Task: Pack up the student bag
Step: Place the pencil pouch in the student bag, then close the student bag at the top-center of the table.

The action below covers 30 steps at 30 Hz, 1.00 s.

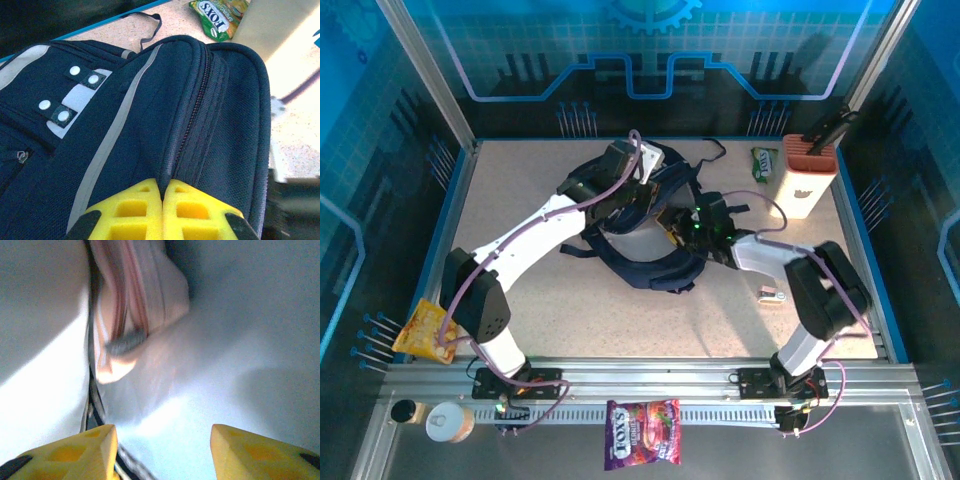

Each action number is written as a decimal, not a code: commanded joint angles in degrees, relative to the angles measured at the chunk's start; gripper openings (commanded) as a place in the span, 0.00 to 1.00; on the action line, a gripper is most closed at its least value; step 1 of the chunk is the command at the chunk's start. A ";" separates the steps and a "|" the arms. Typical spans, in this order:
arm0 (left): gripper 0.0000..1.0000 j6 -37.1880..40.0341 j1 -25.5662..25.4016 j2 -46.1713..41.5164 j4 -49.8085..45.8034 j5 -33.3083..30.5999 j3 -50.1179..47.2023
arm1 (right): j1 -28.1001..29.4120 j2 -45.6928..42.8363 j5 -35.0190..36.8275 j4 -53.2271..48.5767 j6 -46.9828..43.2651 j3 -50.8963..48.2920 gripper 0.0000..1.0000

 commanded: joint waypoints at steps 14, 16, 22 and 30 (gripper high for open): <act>0.00 -6.98 -0.53 8.94 -1.04 19.00 9.38 | -5.94 -31.22 17.72 -25.35 -11.90 -9.00 0.67; 0.17 -8.88 -0.75 11.69 -3.79 19.21 12.52 | -6.65 -31.64 17.55 -25.57 -12.72 -8.30 0.67; 0.57 -16.92 1.31 10.95 -4.68 20.71 12.97 | -6.60 -31.25 16.32 -26.39 -14.93 -6.18 0.69; 0.64 -29.70 11.22 0.58 0.18 20.00 -4.19 | -5.94 -29.55 13.44 -27.36 -16.59 -4.62 0.72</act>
